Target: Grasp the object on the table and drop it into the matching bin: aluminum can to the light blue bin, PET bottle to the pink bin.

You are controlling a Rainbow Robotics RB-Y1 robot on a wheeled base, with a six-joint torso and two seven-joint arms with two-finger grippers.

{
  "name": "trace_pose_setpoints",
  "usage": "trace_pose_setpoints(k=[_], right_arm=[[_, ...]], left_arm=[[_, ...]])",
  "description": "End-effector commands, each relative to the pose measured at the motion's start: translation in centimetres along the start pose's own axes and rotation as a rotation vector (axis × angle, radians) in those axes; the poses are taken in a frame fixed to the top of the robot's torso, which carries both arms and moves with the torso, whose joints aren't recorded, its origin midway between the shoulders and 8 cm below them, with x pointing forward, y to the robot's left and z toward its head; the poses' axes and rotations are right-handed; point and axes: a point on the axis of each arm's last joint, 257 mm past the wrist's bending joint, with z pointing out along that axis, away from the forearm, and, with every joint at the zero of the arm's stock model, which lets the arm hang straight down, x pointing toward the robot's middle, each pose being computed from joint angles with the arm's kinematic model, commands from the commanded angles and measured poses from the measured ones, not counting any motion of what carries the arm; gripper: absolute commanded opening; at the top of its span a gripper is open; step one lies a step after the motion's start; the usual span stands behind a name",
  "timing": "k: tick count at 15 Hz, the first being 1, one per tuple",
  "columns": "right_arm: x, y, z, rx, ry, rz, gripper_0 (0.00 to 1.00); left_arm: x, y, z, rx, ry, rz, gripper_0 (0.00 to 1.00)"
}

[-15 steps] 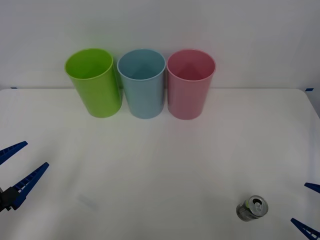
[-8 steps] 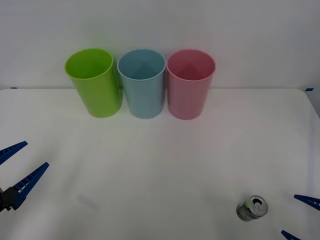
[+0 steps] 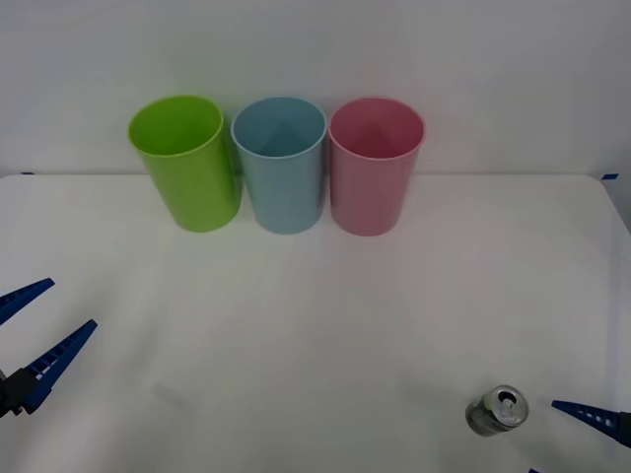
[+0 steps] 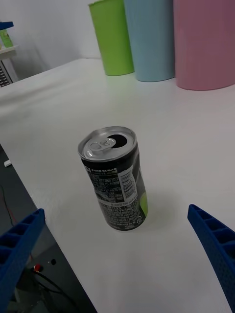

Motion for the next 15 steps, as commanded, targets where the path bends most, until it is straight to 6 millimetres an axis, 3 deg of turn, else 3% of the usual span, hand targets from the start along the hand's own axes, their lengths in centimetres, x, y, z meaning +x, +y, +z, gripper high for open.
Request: trace_pose_setpoints(k=[1,6,15], right_arm=[[0.6,0.0,1.5,0.009,-0.007,-0.012,1.0],[1.3,0.3,4.7,0.035,-0.03,-0.014,1.0],[1.5,0.3,8.2,0.054,-0.046,-0.02,1.0]], left_arm=[[0.0,0.0,0.0,0.0,0.0,0.0,1.0],[0.0,0.0,0.0,0.0,0.0,0.0,1.0],[0.0,0.0,0.0,0.0,0.0,0.0,1.0]])
